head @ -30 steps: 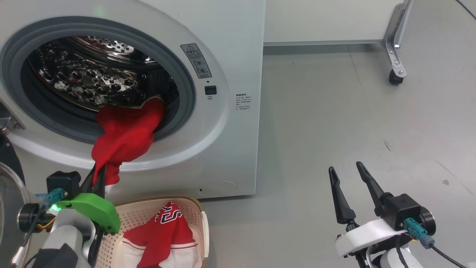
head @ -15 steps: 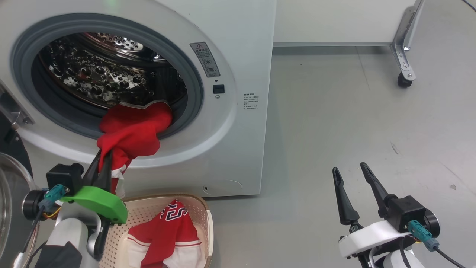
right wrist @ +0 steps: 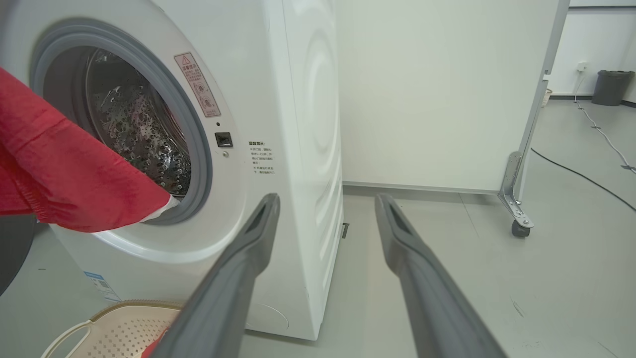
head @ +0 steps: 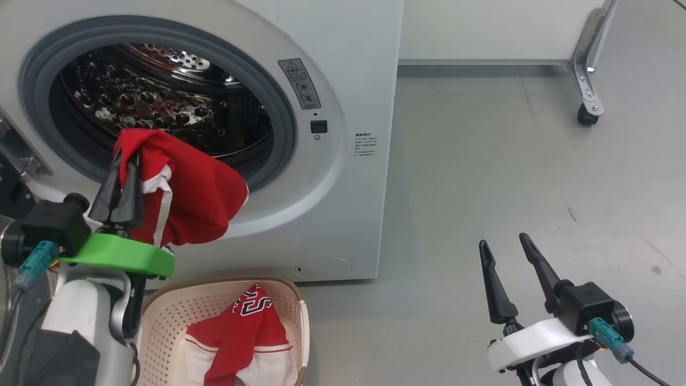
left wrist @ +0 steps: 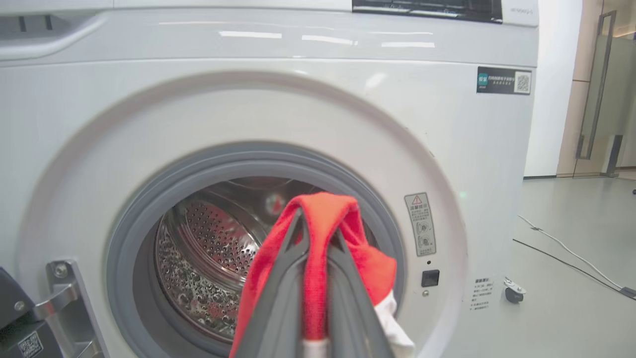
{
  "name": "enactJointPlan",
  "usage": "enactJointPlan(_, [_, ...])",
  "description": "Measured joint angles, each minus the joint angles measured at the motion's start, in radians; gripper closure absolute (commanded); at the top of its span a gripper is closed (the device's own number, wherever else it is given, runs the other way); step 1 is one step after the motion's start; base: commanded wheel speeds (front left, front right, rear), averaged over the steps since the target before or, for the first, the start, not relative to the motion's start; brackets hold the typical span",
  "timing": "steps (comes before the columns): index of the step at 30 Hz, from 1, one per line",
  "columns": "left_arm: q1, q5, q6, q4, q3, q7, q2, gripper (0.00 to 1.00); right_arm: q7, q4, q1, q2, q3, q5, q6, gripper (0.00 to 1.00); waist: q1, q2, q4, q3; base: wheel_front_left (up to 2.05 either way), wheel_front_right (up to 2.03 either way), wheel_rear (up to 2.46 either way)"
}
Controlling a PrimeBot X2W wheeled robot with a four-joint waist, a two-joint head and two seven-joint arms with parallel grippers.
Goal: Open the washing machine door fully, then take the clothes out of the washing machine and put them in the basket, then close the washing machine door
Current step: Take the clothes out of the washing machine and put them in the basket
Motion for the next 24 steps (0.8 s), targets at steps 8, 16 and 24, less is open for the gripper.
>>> enactJointPlan(8, [0.017, 0.021, 0.000, -0.058, 0.004, 0.000, 0.000, 1.00, 0.000, -0.005, 0.000, 0.001, 0.001, 0.000, 0.000, 0.00, 0.0000, 0.0000, -0.004, 0.008, 0.00, 0.00, 0.00])
enactJointPlan(16, [0.107, 0.022, 0.001, -0.013, -0.009, 0.008, 0.000, 1.00, 0.000, -0.015, 0.000, 0.003, 0.010, 0.000, 0.000, 0.00, 0.0000, 0.0000, -0.016, 0.034, 0.00, 0.00, 0.00])
enactJointPlan(24, [0.180, 0.022, 0.001, 0.076, -0.031, 0.090, 0.003, 1.00, 0.000, -0.028, -0.001, 0.003, 0.016, -0.005, 0.000, 0.00, 0.0000, 0.0000, -0.028, 0.080, 0.00, 0.00, 0.00])
